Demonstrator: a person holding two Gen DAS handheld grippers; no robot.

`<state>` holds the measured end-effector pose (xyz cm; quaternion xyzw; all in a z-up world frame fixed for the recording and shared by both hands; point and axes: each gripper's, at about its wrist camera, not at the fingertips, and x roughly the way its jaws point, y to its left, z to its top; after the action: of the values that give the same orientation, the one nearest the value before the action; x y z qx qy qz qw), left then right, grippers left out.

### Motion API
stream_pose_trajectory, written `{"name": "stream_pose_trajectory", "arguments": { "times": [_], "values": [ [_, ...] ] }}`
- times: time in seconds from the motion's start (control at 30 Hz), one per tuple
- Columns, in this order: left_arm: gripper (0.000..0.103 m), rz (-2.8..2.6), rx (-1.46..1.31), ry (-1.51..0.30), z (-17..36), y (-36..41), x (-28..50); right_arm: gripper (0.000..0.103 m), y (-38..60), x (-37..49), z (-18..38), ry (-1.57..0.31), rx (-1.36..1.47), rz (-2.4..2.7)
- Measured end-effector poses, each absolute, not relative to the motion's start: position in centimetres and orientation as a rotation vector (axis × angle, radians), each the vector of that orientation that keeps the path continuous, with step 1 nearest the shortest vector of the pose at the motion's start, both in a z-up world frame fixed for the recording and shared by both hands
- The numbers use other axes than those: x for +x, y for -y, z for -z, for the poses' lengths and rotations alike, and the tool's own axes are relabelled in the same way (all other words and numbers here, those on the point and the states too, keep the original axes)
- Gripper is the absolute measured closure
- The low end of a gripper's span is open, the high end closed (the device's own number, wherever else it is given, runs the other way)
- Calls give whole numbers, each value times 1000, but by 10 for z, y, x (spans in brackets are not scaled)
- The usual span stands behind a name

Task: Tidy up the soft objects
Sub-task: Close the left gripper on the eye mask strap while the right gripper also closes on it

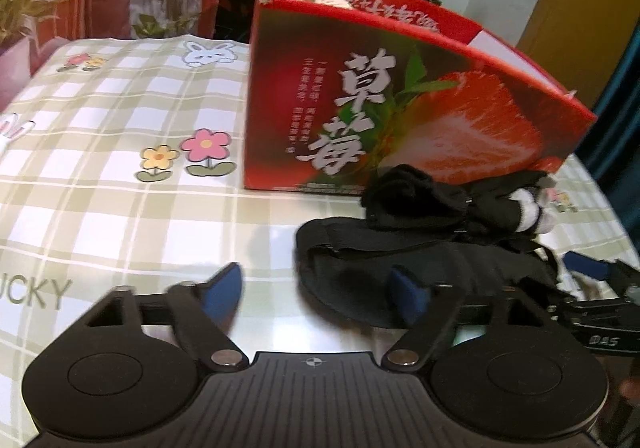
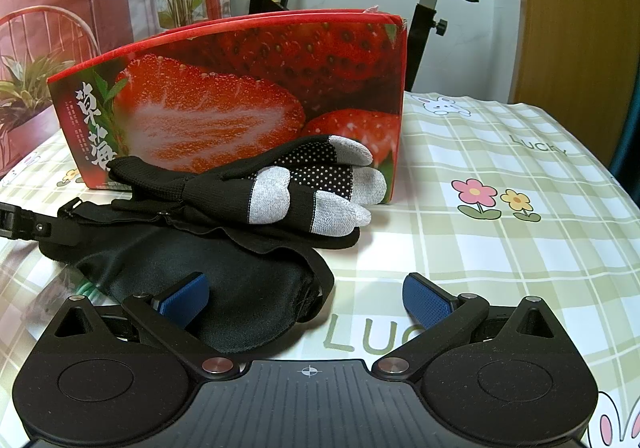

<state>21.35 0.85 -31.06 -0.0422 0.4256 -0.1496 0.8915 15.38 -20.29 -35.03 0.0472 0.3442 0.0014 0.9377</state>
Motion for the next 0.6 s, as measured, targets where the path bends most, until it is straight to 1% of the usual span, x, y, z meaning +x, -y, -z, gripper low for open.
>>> {"name": "stream_pose_trajectory", "arguments": {
  "times": [0.03, 0.1, 0.13, 0.2, 0.3, 0.37, 0.47, 0.6],
  "values": [
    [39, 324, -101, -885, 310, -8, 214, 0, 203, 154, 350, -703, 97, -3],
    [60, 359, -132, -893, 311, -7, 214, 0, 203, 154, 350, -703, 98, -5],
    [62, 364, -138, -895, 311, -6, 213, 0, 204, 154, 350, -703, 99, -7],
    [74, 355, -143, -892, 312, -7, 212, 0, 205, 154, 350, -704, 106, -11],
    [81, 346, -197, -885, 313, -16, 208, 0, 207, 154, 349, -710, 118, -21],
    [84, 341, -226, -881, 312, -21, 205, 0, 207, 154, 347, -724, 126, -30],
    [85, 332, -242, -878, 312, -24, 198, 0, 209, 152, 343, -745, 159, -55],
    [85, 327, -260, -887, 318, -27, 191, 0, 213, 148, 336, -768, 271, -111]
  ]
}}
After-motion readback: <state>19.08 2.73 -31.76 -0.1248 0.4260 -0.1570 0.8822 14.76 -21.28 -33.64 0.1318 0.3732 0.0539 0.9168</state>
